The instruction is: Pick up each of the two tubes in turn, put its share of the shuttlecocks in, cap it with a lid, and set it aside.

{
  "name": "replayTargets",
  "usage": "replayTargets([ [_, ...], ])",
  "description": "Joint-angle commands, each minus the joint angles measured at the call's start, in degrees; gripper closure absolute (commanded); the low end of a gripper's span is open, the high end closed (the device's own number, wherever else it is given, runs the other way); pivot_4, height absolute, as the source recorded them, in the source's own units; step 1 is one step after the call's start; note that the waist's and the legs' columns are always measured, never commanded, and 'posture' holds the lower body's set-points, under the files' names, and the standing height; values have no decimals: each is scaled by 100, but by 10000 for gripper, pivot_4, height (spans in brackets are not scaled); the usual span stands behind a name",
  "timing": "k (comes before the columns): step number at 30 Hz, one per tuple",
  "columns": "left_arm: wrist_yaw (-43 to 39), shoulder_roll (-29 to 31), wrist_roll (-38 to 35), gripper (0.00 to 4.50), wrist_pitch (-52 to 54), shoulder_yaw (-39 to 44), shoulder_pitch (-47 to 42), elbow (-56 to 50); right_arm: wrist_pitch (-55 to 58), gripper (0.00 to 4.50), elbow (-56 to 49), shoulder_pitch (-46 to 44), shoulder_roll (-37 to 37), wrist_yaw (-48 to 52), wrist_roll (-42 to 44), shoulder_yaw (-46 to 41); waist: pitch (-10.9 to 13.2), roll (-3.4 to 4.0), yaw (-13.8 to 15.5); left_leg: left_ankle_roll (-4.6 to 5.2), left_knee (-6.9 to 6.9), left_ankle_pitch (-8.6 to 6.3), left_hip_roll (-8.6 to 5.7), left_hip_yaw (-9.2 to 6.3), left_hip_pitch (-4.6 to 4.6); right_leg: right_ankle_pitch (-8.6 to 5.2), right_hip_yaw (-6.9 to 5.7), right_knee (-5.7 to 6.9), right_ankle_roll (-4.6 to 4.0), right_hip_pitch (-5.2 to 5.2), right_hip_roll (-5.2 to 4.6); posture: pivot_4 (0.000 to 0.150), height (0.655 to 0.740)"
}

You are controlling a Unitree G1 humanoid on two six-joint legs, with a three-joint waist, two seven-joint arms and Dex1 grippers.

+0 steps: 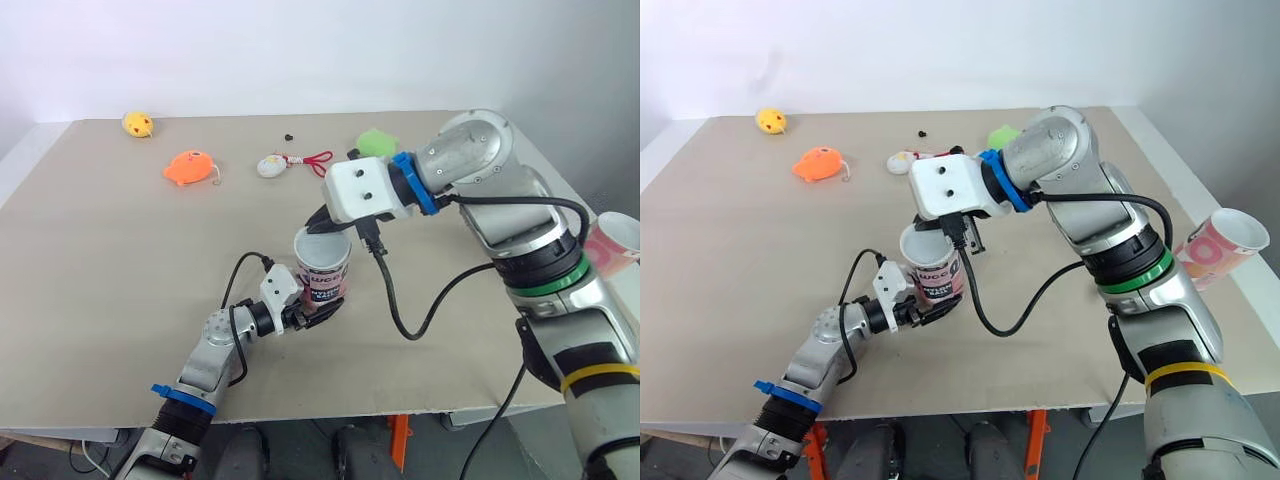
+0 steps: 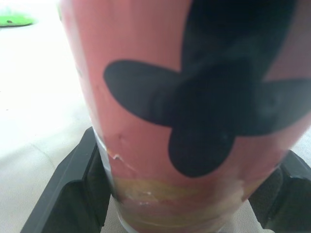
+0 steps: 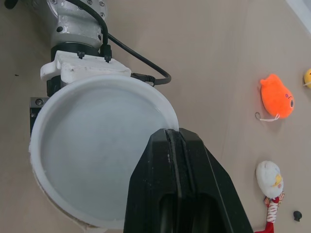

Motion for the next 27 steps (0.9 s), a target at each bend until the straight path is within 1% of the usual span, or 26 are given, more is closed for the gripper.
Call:
replayTargets([
  [1, 20, 35, 82, 12675, 241, -109, 156, 245, -184, 44800, -118, 54, 114, 39, -2, 68, -1, 1, 0, 0, 0, 0, 0, 0, 0, 0, 0, 0, 0, 0, 0, 1500, 7400],
  [3, 18, 38, 80, 12675, 253, -113, 169, 225, -215, 44800, -110, 61, 126, 29, -13, 53, -1, 1, -1, 0, 0, 0, 1, 0, 1, 0, 0, 0, 0, 0, 1, 1500, 7400],
  [5, 11, 41, 79, 12675, 262, -119, 174, 216, -229, 37884, -100, 70, 138, 22, -9, 33, -1, 1, -1, 0, 0, 0, 1, 0, 1, 0, 0, 0, 0, 0, 1, 1500, 7400],
  [6, 6, 42, 80, 12675, 266, -123, 173, 216, -234, 35544, -93, 73, 144, 21, -6, 22, -1, 1, -1, 0, 0, 0, 1, 0, 1, 0, 0, 0, 0, 0, 1, 1500, 7400],
  [7, 3, 43, 80, 12675, 269, -123, 169, 219, -239, 30017, -78, 72, 155, 18, -6, 5, -1, 1, 0, 0, 0, 0, 1, 0, 1, 0, 0, 0, 0, 0, 1, 1500, 7400],
  [8, 1, 43, 79, 12675, 275, -121, 165, 221, -247, 25971, -58, 62, 165, 12, -5, -18, -2, 1, -1, 0, -1, 0, 0, 0, 0, 0, 0, 0, 0, 0, 1, 1500, 7400],
  [9, 0, 43, 78, 12675, 279, -120, 163, 221, -252, 20393, -40, 48, 171, 10, 2, -41, -3, 0, -1, 0, -1, 0, 0, -1, 0, 0, 0, 0, 0, 1, 1, 1500, 7400],
  [11, -1, 45, 75, 12675, 285, -120, 163, 219, -255, 11760, -14, 16, 175, 12, 20, -86, -4, 0, -1, 0, 0, 0, -1, -1, 1, -1, 0, -1, 1, 2, 0, 1500, 7400],
  [12, -1, 46, 74, 12675, 285, -121, 164, 220, -262, 5778, 12, -16, 177, 3, 29, -124, -4, 1, -1, 0, -1, 0, -1, -1, 0, -1, 0, -1, 1, 2, 0, 1500, 7400],
  [13, -3, 47, 74, 12675, 286, -120, 163, 223, -277, 1630, 67, -79, 190, -33, 40, -188, -4, 1, -1, 0, 0, 0, -1, -1, 1, -1, 0, -1, 1, 2, 0, 1500, 7400],
  [14, -4, 46, 74, 12675, 286, -118, 159, 228, -259, 239, 146, -185, 199, -62, 72, -275, -4, 1, -1, 0, 0, 0, -1, -1, 1, -1, 0, -1, 1, 2, 0, 1500, 7400],
  [20, -9, 41, 80, 12675, 274, -118, 162, 240, 11, 239, 171, -700, 3, 94, 552, -774, -3, 1, 0, 0, -3, 0, -1, -1, -2, -1, 0, -1, -1, -2, 0, 1500, 7400],
  [21, -8, 39, 79, 12675, 270, -116, 157, 249, 49, 5482, 131, -745, -75, 178, 621, -815, -3, 1, 0, 0, -4, 0, -1, -1, -3, -2, 0, -1, -2, -3, 0, 1500, 7400],
  [22, -8, 36, 77, 12675, 269, -114, 152, 256, 53, 8720, 101, -762, -153, 263, 649, -808, -3, 1, 4, 0, -5, 0, -1, -2, -3, -3, -1, -1, -3, -3, 0, 1500, 7400],
  [23, -9, 35, 76, 12675, 267, -112, 148, 263, 36, 13167, 57, -762, -272, 404, 639, -747, -3, 1, 4, 0, -6, 0, -1, -3, -3, -4, -2, -2, -4, -2, -1, 1500, 7400],
  [24, -11, 34, 75, 12675, 263, -111, 146, 268, 26, 19171, 10, -747, -377, 535, 617, -673, -3, 0, 4, 0, -6, 0, -1, -3, -3, -5, -3, -3, -4, -1, -1, 1500, 7400],
  [25, -13, 31, 75, 12675, 260, -111, 138, 279, 14, 23237, -51, -710, -463, 658, 607, -599, -3, 1, 1, 0, -7, 0, -2, -4, -3, -7, -3, -5, -2, 0, -2, 1500, 7400],
  [27, -20, 24, 75, 12675, 254, -113, 118, 303, 6, 34115, -177, -590, -547, 820, 582, -458, -3, 1, -1, 0, -7, 0, -2, -1, -2, -6, -3, -5, -3, -2, -3, 1500, 7400],
])
